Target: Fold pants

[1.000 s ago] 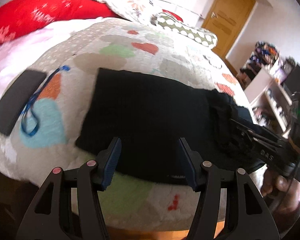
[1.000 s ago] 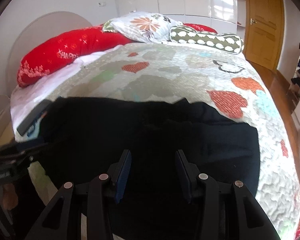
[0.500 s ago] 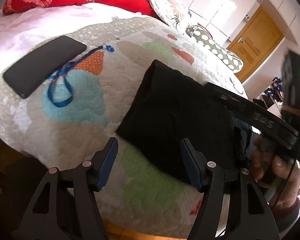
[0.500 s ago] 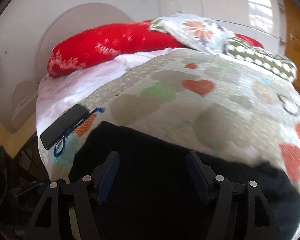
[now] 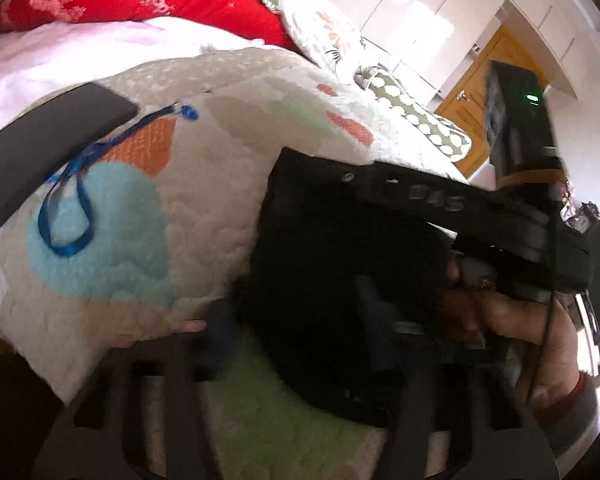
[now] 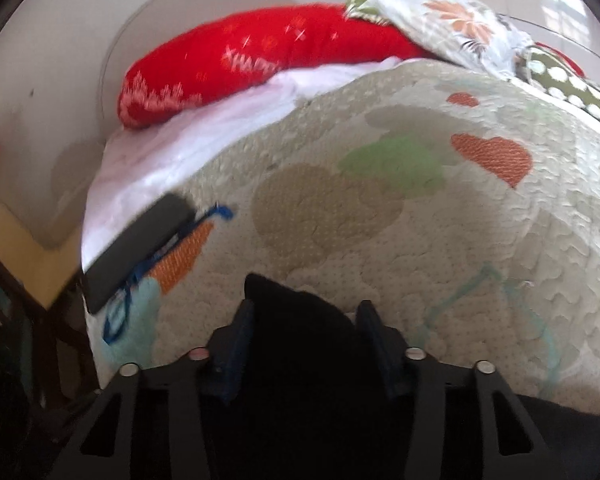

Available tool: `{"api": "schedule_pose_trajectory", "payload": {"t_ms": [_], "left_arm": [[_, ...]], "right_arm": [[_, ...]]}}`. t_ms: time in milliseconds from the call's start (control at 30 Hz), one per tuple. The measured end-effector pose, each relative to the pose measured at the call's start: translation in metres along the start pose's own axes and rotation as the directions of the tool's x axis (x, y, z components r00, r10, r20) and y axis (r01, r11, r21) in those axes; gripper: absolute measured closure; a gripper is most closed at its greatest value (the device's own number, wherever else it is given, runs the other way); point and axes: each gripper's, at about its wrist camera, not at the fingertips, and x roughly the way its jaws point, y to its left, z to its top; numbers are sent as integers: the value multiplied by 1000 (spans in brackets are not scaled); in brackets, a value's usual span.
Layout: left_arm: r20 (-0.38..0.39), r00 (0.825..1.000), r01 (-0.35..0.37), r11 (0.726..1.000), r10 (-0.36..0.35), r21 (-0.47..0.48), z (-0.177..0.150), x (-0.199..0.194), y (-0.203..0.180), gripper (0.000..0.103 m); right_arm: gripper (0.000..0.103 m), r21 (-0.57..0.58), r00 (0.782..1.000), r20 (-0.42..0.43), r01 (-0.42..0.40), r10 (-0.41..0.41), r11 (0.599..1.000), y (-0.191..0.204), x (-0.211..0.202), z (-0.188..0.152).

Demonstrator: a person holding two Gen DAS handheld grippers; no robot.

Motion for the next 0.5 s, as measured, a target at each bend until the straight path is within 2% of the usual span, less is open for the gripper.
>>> {"api": "schedule_pose_trajectory", "payload": {"t_ms": [67, 133, 167, 200, 233, 300, 400, 500], "left_arm": [[46, 999, 5, 998, -8, 55, 3, -9, -14, 70], [118, 993, -31, 984, 10, 178, -2, -24, -39, 71], [152, 988, -55, 970, 19, 237, -7, -29, -52, 72], [184, 982, -82, 953, 28, 293, -12, -34, -65, 72], [214, 976, -110, 930, 35, 350, -19, -37, -78, 72], [246, 969, -127, 899, 22, 419, -32, -41, -98, 72], [247, 969, -126, 871, 6, 474, -43, -40, -117, 72], [240, 971, -128, 854, 4, 503, -50, -39, -127, 72]], "right_arm": [[55, 40, 999, 40, 29, -30, 999, -3, -22, 1], [51, 103, 994, 83, 60, -68, 993, -13, -54, -2], [49, 138, 993, 99, 44, -58, 989, -19, -68, -4], [39, 187, 993, 114, 13, -35, 982, -26, -83, -7], [24, 231, 992, 127, -17, -13, 973, -33, -94, -9], [14, 313, 985, 163, -106, 57, 944, -43, -118, -14], [13, 363, 983, 142, -161, 116, 918, -42, -137, -18], [13, 308, 991, 97, -117, 91, 944, -23, -141, -18]]}}
